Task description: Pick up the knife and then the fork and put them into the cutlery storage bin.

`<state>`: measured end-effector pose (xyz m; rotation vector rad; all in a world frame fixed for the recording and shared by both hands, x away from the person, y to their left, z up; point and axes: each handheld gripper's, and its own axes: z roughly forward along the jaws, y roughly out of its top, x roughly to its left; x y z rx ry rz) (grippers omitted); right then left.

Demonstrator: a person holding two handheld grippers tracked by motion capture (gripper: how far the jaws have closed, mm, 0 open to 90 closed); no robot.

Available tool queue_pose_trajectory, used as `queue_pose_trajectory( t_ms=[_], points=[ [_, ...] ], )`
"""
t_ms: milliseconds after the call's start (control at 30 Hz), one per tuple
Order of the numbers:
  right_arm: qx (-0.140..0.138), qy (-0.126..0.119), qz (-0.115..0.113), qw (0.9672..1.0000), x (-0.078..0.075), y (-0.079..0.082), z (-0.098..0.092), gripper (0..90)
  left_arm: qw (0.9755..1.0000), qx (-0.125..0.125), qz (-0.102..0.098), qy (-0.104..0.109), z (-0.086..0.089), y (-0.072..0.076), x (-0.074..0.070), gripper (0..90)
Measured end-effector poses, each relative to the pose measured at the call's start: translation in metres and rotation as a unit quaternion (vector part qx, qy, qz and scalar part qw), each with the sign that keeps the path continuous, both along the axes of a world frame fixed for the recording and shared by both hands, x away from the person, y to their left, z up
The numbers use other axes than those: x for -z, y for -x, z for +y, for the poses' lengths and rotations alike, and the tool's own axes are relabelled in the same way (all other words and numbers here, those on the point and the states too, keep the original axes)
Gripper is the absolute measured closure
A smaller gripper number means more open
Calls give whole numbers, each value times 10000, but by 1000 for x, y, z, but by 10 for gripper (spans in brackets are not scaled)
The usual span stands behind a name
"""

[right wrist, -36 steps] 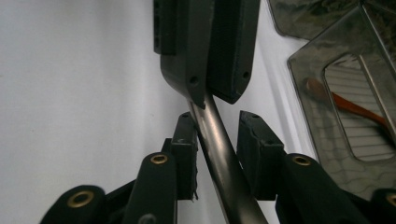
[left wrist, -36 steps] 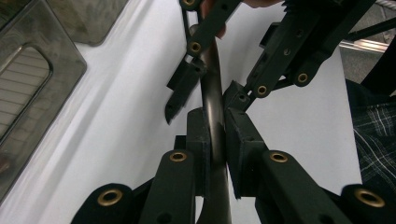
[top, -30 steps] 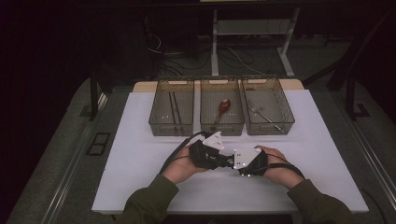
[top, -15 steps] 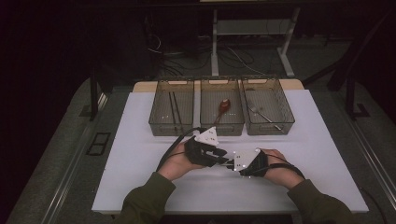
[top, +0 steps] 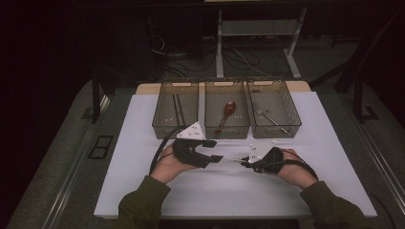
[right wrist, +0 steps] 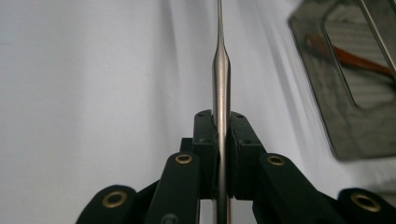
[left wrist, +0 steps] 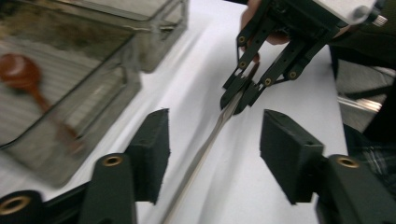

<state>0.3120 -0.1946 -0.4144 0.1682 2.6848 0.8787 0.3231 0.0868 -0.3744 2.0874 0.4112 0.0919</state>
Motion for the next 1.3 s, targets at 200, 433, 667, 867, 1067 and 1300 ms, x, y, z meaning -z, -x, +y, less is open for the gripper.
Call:
queue_pose_trajectory(
  t_ms=[200, 433, 667, 867, 1067, 1300],
  points=[
    [371, -95, 211, 9990, 0, -9, -18, 824, 9994, -328, -91, 118, 20, 7, -2, 312],
    [782, -400, 374, 9954, -8, -16, -42, 825, 9971, -725, -115, 219, 43, 20, 6, 250],
    [1271, -685, 517, 9882, -18, -22, -62, 824, 9952, -934, -126, 269, 60, 34, 22, 197],
    [1643, -770, 565, 9818, -25, -29, -76, 823, 9930, -1114, -176, 348, 71, 41, 34, 141],
    [1932, -883, 622, 9752, -30, -38, -85, 824, 9921, -1205, -139, 311, 80, 48, 43, 101],
    [2151, -966, 698, 9693, -34, -48, -93, 824, 9911, -1304, -184, 196, 84, 54, 51, 32]
  ],
)
